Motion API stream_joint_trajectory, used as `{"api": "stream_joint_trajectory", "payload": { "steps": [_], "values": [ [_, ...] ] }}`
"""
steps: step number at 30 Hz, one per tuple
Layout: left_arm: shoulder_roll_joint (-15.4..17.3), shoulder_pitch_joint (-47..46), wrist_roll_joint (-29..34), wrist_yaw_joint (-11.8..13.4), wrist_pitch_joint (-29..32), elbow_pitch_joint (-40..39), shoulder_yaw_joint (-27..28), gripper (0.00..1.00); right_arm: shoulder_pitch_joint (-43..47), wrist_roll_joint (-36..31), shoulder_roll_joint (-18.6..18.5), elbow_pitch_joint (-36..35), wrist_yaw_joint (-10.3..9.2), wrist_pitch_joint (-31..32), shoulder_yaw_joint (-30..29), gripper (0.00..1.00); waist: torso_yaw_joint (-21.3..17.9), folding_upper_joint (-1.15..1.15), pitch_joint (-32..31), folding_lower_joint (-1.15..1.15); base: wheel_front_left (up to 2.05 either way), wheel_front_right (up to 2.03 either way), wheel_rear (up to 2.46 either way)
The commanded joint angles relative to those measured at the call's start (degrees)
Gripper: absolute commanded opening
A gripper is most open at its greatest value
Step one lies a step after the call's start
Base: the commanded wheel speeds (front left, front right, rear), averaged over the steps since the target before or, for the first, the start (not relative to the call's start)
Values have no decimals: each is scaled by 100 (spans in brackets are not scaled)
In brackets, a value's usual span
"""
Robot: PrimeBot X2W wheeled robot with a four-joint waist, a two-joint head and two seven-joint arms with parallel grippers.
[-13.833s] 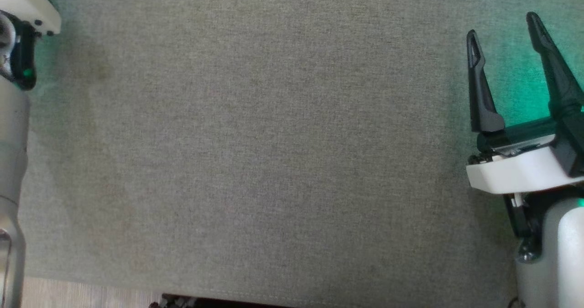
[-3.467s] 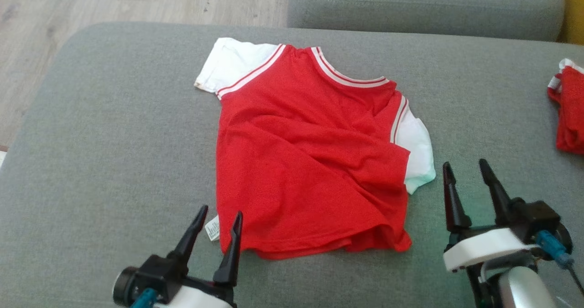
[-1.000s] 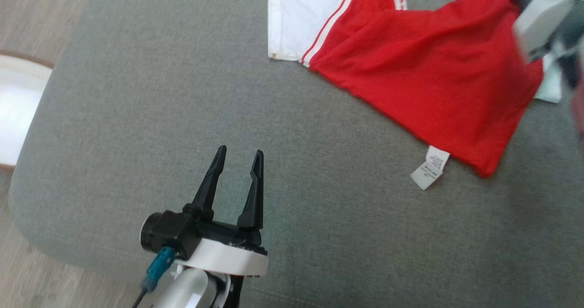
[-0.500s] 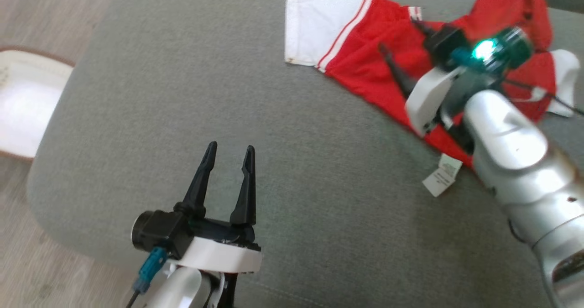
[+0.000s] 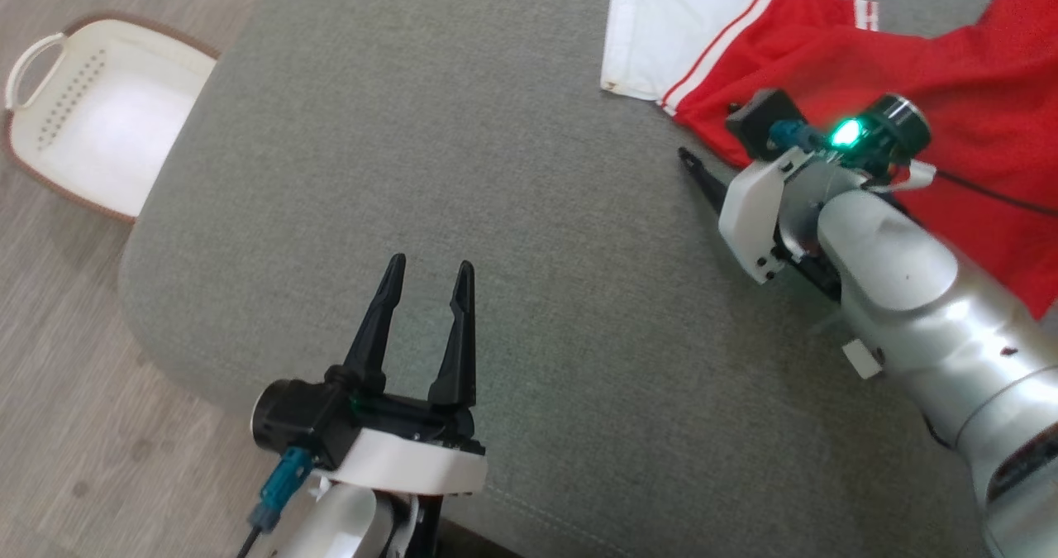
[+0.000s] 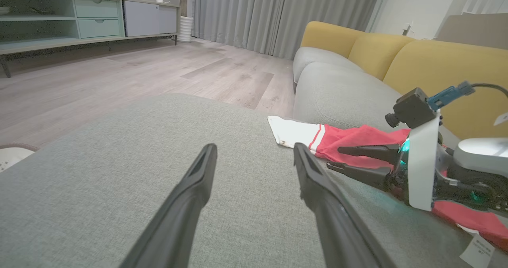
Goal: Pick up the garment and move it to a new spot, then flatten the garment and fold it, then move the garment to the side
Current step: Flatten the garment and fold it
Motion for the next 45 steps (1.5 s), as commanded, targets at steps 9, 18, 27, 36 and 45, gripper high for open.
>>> {"api": "stream_joint_trajectory", "payload": {
  "steps": [9, 18, 27, 36, 45],
  "values": [
    [-43, 12, 112, -79, -54, -130, 252, 100, -313, 279, 211, 526, 39, 384, 318, 19, 84, 0, 27, 0, 0, 0, 0],
    [-4, 17, 178, -92, -54, -121, 385, 100, -325, 660, 301, 310, 39, -20, 753, 0, -325, 0, -12, 0, 0, 0, 0],
    [144, 39, 184, -25, -24, -156, 488, 100, 112, 989, 295, -592, 39, -409, 1644, 0, -776, 0, -208, 0, 0, 0, 0],
    [304, 77, 199, 55, 95, -303, 527, 100, 594, 1073, 164, -1631, 39, -446, 2107, 0, -1114, 0, -407, 0, 0, 0, 0],
    [417, 153, 182, 110, 199, -404, 531, 100, 1085, 1040, -297, -2575, 39, 3, 2188, 0, -1350, 0, -618, 0, 0, 0, 0]
  ]
}}
